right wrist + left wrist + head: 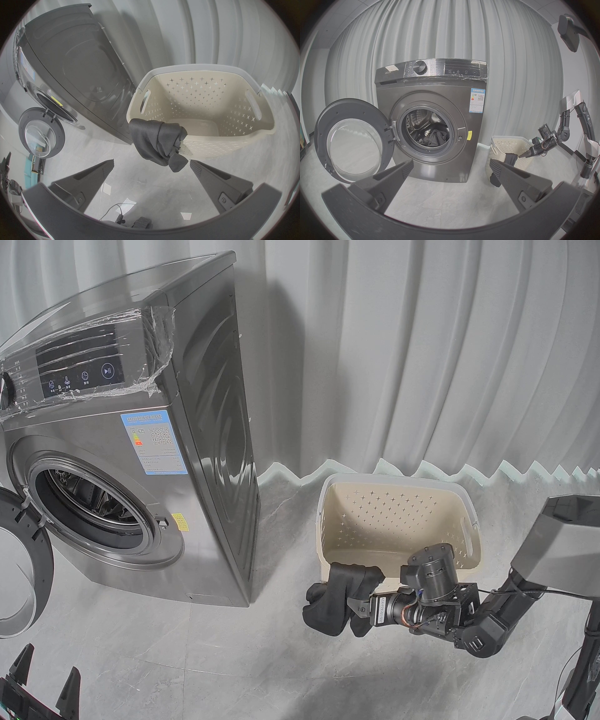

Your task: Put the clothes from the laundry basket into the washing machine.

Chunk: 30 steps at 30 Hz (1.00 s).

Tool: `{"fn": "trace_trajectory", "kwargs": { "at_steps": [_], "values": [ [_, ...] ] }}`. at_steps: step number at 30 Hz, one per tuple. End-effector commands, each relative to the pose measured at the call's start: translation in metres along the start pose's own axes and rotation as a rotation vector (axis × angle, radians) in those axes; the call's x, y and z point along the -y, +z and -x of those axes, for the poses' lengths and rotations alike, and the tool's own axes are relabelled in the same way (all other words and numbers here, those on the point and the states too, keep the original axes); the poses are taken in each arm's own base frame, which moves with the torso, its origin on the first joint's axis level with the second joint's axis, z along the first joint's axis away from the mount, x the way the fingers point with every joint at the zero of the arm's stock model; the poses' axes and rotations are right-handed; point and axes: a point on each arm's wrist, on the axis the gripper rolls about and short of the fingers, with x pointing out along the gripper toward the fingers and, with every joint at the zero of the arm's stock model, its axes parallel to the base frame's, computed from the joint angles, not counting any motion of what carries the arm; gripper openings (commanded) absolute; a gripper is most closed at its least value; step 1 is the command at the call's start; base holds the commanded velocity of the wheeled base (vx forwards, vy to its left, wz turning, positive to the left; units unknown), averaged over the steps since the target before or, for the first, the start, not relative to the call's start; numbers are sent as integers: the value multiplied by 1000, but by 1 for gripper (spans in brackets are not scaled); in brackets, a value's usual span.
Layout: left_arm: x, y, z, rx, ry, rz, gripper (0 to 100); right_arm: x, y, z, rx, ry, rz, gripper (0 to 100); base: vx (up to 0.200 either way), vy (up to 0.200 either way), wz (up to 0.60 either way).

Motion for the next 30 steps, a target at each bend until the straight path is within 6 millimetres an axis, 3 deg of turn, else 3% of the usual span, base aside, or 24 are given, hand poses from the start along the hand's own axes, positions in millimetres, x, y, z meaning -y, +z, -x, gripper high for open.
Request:
{"fn": "trace_trajectory", "kwargs": {
  "at_steps": [1,14,29,30],
  "values": [
    [0,-5,0,0,0,0,100,1,-13,-26,-39,-25,-4,100,0,0,0],
    [0,-5,0,0,2,-1,100,4,-18,-78,21,-76,-44,100,0,0,0],
    [0,-5,0,0,2,-1,100,3,-6,-95,108,-63,-95,100,0,0,0],
    [0,-5,0,0,2,-1,100,3,-8,-96,119,-67,-93,0,0,0,0]
  ]
}}
